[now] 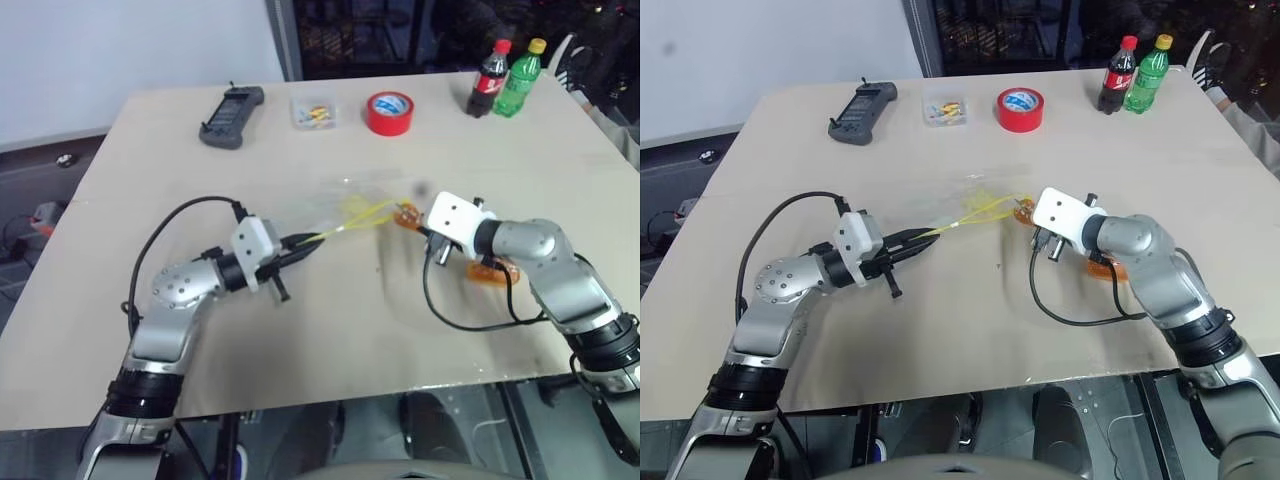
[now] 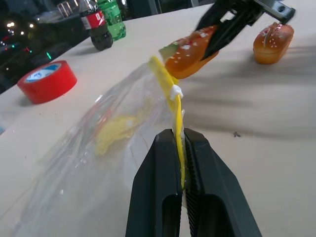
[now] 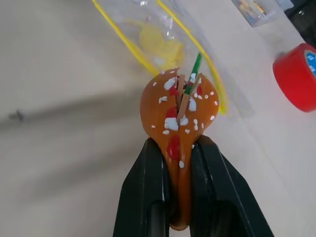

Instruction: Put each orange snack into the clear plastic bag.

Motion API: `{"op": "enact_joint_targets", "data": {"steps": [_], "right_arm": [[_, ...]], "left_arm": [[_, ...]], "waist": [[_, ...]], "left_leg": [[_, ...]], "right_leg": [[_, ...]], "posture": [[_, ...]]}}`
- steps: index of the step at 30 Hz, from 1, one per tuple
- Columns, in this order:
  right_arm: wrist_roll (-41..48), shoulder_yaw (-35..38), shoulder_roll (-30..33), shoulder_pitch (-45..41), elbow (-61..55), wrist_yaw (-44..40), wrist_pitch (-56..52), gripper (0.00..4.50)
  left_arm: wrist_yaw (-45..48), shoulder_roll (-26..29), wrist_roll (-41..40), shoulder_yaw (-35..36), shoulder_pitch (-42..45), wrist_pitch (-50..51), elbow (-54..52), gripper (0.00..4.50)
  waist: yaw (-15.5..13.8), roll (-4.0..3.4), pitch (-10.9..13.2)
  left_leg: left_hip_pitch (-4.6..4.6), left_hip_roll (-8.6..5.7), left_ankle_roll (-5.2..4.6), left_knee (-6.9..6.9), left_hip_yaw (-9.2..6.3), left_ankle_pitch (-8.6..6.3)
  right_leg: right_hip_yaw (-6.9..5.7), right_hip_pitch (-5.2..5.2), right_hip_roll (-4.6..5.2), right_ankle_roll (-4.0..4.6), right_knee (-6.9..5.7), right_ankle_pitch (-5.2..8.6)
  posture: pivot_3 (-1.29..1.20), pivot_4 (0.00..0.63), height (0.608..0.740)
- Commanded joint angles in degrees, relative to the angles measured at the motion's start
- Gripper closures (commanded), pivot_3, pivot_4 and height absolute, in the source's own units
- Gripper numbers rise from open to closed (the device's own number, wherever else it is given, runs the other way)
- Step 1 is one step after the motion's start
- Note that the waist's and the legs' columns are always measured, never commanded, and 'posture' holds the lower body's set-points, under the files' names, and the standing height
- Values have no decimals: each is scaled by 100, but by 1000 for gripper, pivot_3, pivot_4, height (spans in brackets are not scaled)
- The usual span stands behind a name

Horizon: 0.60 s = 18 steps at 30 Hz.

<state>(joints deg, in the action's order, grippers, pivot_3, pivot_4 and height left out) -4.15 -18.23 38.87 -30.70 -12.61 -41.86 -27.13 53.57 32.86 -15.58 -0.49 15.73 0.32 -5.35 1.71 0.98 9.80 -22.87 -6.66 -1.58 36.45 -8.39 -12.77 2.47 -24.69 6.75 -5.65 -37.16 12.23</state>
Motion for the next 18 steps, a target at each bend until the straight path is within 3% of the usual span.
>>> {"op": "enact_joint_targets", "data": {"steps": [1,18], "right_arm": [[-189,229,141,-2,-457,56,68,4207],[-1385,-52,433,-177,-607,-106,575,4207]], "left_arm": [[77,43,-84,13,156,4,-97,4500],[192,0,-69,22,265,2,82,4500]], "waist": [[5,0,0],[-4,1,0]], "left_leg": [[0,0,1,0,0,1],[-1,1,4,0,0,3]], "right_leg": [[0,0,0,0,0,0],[-2,1,-1,0,6,0]], "posture": [[0,150,740],[0,150,740]]}}
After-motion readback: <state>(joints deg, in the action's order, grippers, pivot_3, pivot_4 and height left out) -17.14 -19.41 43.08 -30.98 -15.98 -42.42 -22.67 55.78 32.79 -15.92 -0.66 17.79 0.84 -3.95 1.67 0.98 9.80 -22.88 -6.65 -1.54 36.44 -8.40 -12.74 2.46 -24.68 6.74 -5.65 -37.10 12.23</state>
